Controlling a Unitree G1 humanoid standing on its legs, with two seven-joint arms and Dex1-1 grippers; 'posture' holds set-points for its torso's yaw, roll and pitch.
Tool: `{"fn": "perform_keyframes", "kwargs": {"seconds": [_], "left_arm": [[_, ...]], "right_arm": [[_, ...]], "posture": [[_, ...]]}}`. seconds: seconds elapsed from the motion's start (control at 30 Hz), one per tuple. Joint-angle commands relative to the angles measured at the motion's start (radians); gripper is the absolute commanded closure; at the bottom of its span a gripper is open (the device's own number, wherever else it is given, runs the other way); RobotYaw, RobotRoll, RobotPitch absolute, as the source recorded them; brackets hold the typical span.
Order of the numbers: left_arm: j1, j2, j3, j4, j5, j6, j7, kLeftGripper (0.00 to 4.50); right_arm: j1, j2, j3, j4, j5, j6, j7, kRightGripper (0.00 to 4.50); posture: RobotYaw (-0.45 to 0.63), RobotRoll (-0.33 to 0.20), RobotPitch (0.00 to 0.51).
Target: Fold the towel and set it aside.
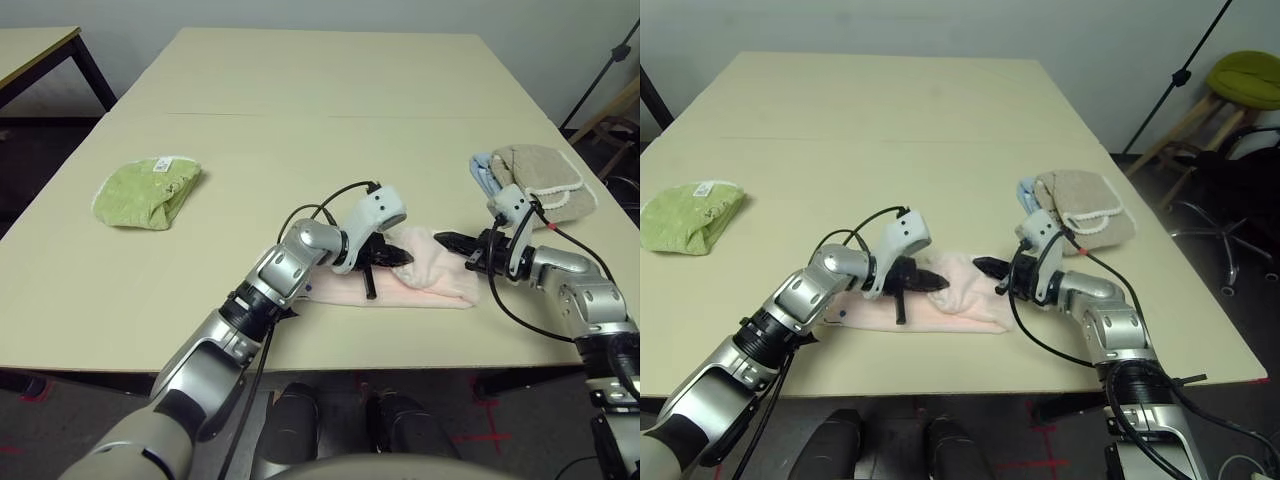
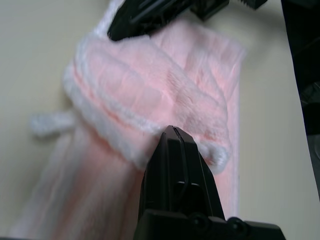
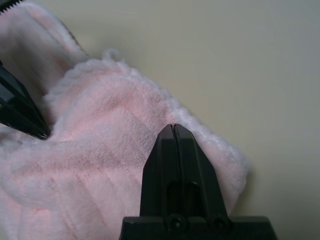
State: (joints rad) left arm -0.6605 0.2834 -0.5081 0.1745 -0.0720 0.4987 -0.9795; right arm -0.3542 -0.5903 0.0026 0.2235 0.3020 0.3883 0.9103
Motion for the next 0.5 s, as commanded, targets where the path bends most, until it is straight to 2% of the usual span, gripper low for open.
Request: {"fn": "perform_keyframes", "kwargs": {"seconds": [0.03, 0.4, 0.5], "left_arm": [[0.009, 0.013, -0.024, 0.007, 0.017, 0.037, -0.024, 4.5], [0.015, 0.031, -0.008, 0.008, 0.009, 0.081, -0.032, 4.5], [0.001, 0.022, 0.069, -0.006, -0.04, 0.114, -0.015, 4.5]], "right_arm": [[-0.001, -0.005, 0.04, 0.039, -0.049, -0.009, 0.002, 4.46], [-0.027, 0.003, 0.048, 0.066, -0.072, 0.004, 0.03, 4.46], [-0.033, 0.001, 0.018, 0.035, -0.034, 0.028, 0.05, 4.46]], "posture": [[0.14, 0.0, 0.145], [0.15, 0.0, 0.152], [0.14, 0.0, 0.149]]}}
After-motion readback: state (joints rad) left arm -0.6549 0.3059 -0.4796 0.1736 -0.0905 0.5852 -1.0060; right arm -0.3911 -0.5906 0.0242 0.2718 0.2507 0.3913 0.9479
